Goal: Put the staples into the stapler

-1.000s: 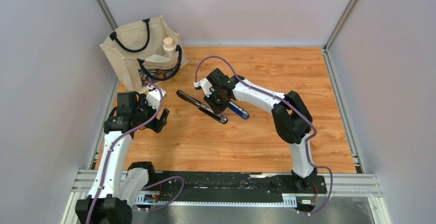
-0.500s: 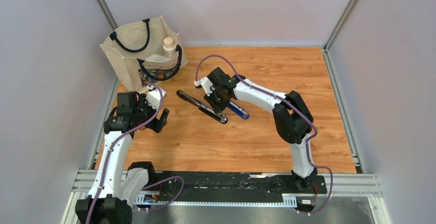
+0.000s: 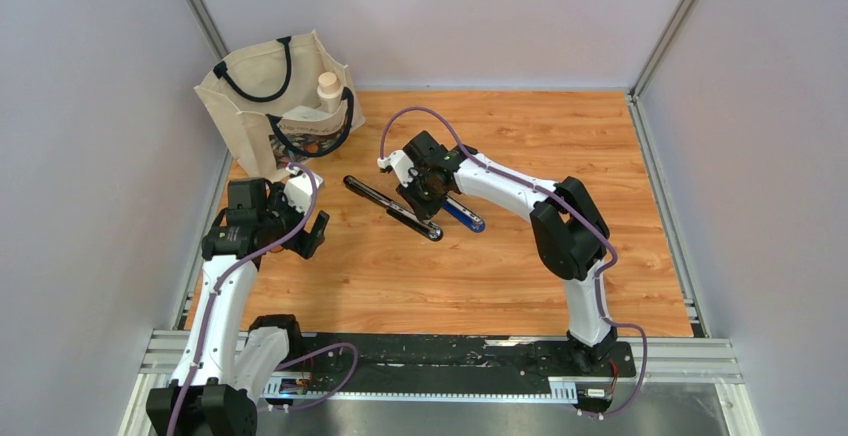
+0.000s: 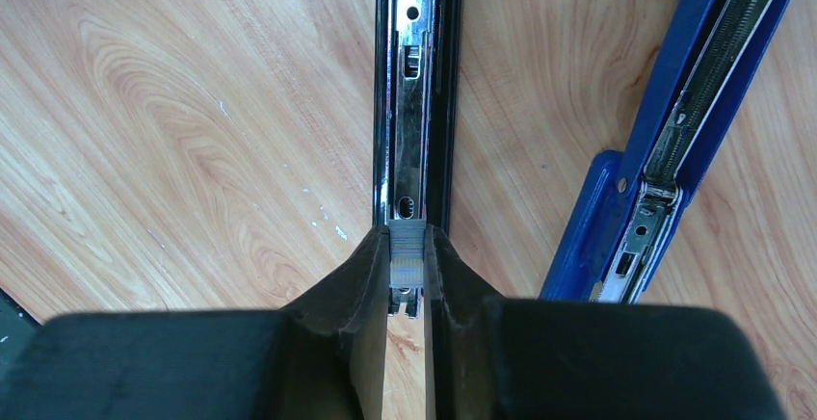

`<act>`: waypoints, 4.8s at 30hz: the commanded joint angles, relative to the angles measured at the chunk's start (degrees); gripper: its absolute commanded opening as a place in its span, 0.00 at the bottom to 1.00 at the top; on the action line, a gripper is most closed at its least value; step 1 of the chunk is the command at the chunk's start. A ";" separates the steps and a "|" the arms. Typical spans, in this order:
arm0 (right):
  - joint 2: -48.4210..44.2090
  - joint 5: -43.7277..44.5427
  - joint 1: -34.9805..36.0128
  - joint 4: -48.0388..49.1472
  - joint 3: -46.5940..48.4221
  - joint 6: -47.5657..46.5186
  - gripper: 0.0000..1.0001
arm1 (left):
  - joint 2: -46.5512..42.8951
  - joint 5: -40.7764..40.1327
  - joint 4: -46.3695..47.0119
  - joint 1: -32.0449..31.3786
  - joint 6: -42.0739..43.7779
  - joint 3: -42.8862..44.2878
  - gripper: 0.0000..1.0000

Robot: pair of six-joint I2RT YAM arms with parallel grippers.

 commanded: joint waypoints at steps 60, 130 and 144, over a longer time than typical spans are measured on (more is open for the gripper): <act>-0.65 -0.95 -0.11 0.03 0.83 -0.26 0.15 | -0.17 0.22 1.49 0.32 0.99 -0.13 0.91; -1.62 -3.41 -0.28 -0.15 1.27 1.42 0.15 | 0.01 0.40 1.67 0.32 1.08 -0.31 0.92; 0.06 -3.41 -0.28 -0.76 1.71 1.24 0.15 | 0.09 0.57 1.58 0.32 1.17 -0.40 0.92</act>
